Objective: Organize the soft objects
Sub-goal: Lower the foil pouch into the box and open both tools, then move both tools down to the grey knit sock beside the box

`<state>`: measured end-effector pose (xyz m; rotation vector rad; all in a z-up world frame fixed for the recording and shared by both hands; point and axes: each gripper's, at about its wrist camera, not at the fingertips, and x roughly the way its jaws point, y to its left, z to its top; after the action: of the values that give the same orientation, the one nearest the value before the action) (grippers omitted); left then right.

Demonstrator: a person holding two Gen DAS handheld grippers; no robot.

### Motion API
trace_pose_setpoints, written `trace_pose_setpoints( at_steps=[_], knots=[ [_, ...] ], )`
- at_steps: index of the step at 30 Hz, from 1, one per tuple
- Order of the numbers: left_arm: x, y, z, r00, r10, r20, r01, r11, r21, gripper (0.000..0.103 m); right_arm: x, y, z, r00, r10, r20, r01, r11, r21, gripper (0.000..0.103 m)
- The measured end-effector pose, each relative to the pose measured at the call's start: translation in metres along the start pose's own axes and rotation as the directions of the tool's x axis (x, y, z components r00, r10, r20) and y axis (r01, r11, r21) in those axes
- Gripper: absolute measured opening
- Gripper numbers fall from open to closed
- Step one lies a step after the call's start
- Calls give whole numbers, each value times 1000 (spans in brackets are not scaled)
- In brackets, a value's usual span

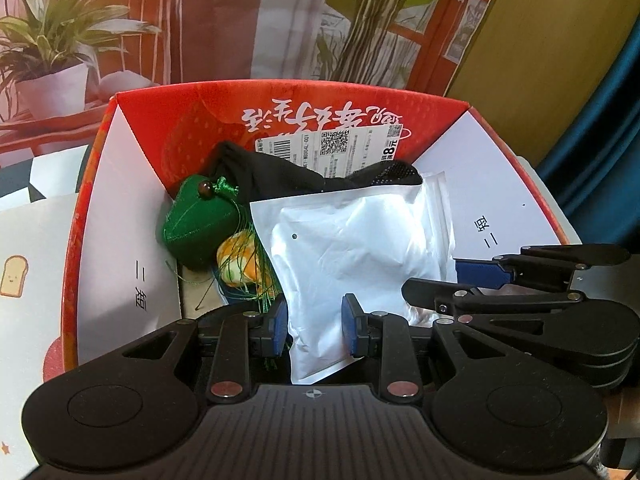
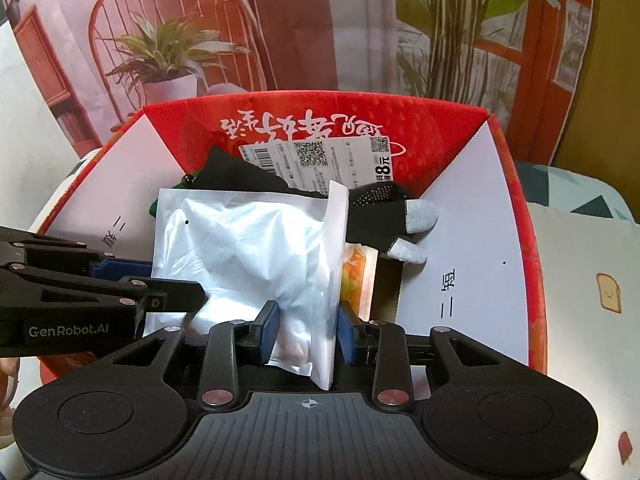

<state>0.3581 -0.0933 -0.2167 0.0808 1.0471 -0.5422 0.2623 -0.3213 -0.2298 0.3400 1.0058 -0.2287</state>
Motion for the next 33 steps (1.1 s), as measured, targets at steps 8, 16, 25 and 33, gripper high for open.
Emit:
trace_pose_setpoints(
  at_steps=[8,16,25,33],
  knots=[
    [-4,-5,-1,1000,16,2,-16,1000,13,33,0,2,0,999,-41,-9,41,999,-4,47],
    [-31,-10,-5,997,25,67,-28,999,46,59,-17,0,-5,999,-26,30,26,1000,15,61],
    [-83,-10,-18,976,15,217,-22,999,32,98,-57,-4,-18,982,85,170,-93,995,40,101],
    [-114,-8,-54,962,62,267,-67,998,12,103,-102,-15,-40,928,127,350,-151,988,42,103]
  ],
)
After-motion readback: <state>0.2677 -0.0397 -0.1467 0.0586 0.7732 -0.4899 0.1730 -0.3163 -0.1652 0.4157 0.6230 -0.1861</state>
